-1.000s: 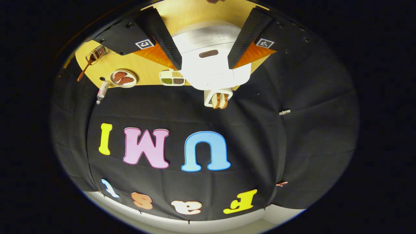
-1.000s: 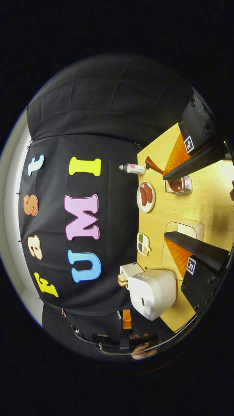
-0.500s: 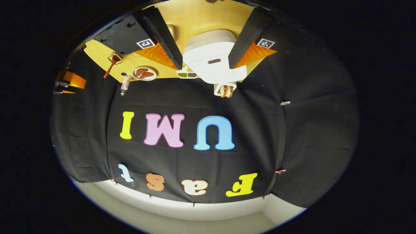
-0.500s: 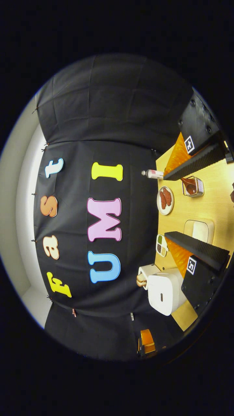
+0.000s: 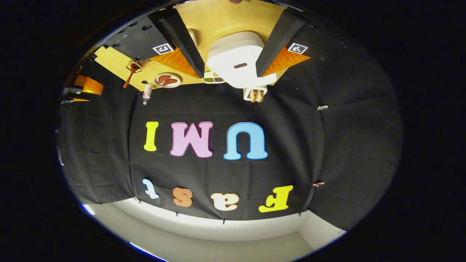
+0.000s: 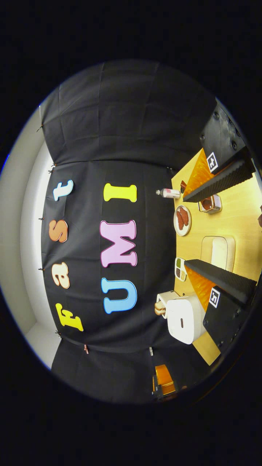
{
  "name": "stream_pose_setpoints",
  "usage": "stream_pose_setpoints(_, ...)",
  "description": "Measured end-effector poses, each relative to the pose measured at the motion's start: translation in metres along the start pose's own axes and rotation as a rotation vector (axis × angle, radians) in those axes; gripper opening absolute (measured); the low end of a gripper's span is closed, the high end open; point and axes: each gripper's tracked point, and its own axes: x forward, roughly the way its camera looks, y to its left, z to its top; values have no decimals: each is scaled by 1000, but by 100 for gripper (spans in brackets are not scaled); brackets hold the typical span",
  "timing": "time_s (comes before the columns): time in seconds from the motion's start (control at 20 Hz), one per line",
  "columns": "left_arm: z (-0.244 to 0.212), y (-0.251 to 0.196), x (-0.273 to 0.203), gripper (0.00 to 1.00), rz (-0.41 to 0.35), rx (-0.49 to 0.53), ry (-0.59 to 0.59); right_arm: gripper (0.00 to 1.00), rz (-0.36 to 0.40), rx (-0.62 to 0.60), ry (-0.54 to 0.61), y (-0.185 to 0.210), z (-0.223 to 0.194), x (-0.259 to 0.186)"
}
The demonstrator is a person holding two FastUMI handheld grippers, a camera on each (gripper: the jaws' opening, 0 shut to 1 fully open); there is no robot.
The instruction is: Close the left gripper, press the button to open the rice cooker; take a wooden spoon from the chopstick holder with the right hand, scoop a spoonful of rice and pour it into the rice cooker, then put the wooden spoon back into the chopstick holder.
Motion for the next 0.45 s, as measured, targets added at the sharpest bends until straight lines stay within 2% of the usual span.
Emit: stream_pose_setpoints(0.45,-12,10,-7,98,12,-32,33,98,-18,6,-7,-2,0,-4)
